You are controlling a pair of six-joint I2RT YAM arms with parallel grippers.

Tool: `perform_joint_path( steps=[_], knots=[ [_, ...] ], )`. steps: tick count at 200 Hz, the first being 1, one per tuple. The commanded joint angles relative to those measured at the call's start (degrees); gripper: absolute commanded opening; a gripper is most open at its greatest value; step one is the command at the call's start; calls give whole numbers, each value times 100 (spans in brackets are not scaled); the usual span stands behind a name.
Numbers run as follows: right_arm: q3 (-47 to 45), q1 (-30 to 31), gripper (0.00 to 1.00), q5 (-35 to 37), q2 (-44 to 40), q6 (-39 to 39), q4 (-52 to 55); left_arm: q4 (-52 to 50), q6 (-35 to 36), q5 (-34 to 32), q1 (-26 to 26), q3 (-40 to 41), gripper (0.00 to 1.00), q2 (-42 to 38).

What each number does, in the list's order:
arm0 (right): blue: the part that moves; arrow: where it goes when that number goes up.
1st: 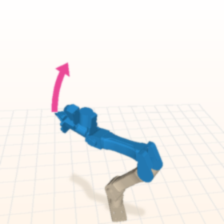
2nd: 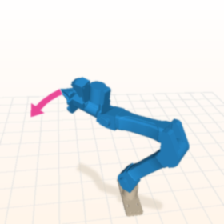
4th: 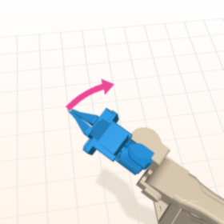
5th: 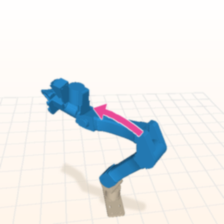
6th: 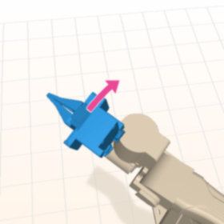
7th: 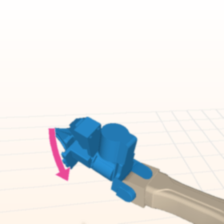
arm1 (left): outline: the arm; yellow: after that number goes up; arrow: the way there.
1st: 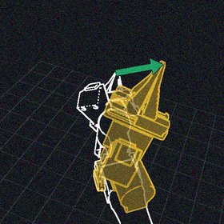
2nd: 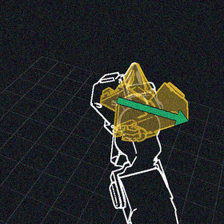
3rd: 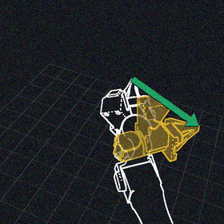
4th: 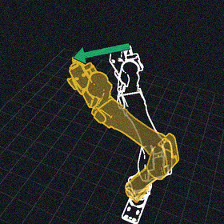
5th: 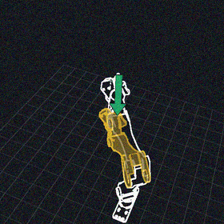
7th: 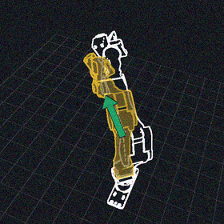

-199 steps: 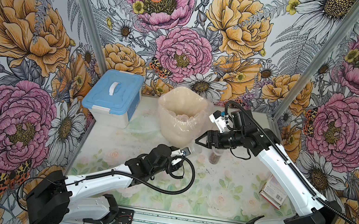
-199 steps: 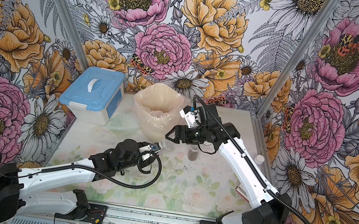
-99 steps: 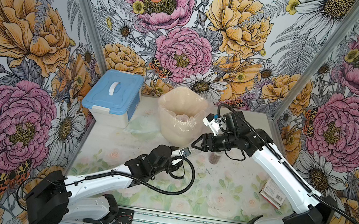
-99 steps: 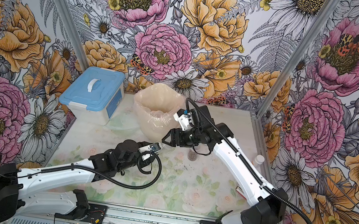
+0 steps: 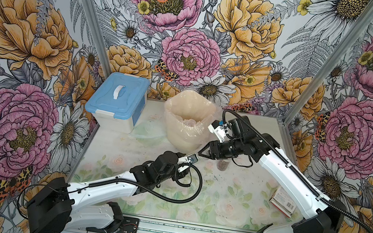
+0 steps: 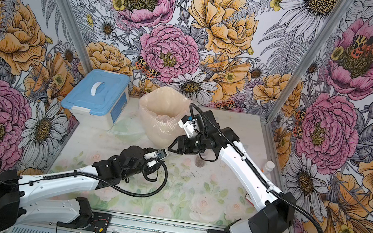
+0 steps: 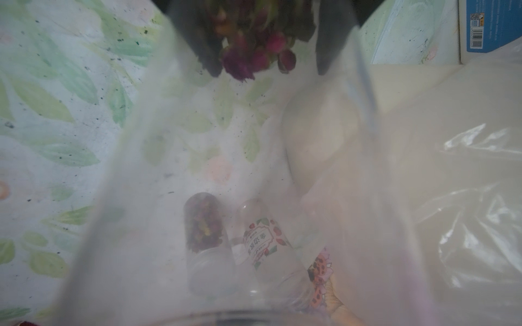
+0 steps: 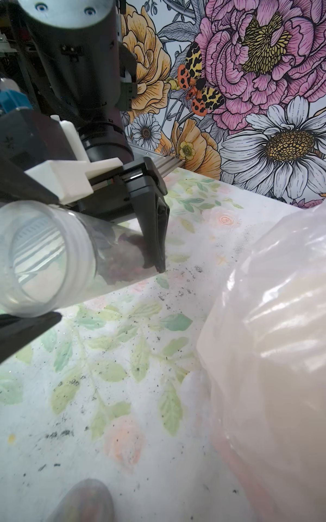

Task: Empty the moldy dried flower tea in the jars
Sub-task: Unscrew the lid from the jar.

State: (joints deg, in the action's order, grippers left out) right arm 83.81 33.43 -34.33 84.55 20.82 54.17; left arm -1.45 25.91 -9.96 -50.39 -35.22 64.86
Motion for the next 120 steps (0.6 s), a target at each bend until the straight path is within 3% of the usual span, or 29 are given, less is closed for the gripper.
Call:
perform_joint_path(
  steps=[1,23,47,86,120],
  knots=[
    [-38,50,32,32,-160,-744,23,134,-150,893,164,43,48,-131],
    [-178,75,15,357,-436,-1916,25,68,-380,1931,466,36,48,-213],
    [-251,111,7,799,-597,-3105,80,-57,-475,2530,656,-39,48,-240],
    [-282,191,6,1402,-699,-4758,122,-464,-464,3062,845,-252,48,-169],
    [-218,247,19,1445,-643,-5732,199,-540,-485,3221,856,-292,49,-77]
  ],
)
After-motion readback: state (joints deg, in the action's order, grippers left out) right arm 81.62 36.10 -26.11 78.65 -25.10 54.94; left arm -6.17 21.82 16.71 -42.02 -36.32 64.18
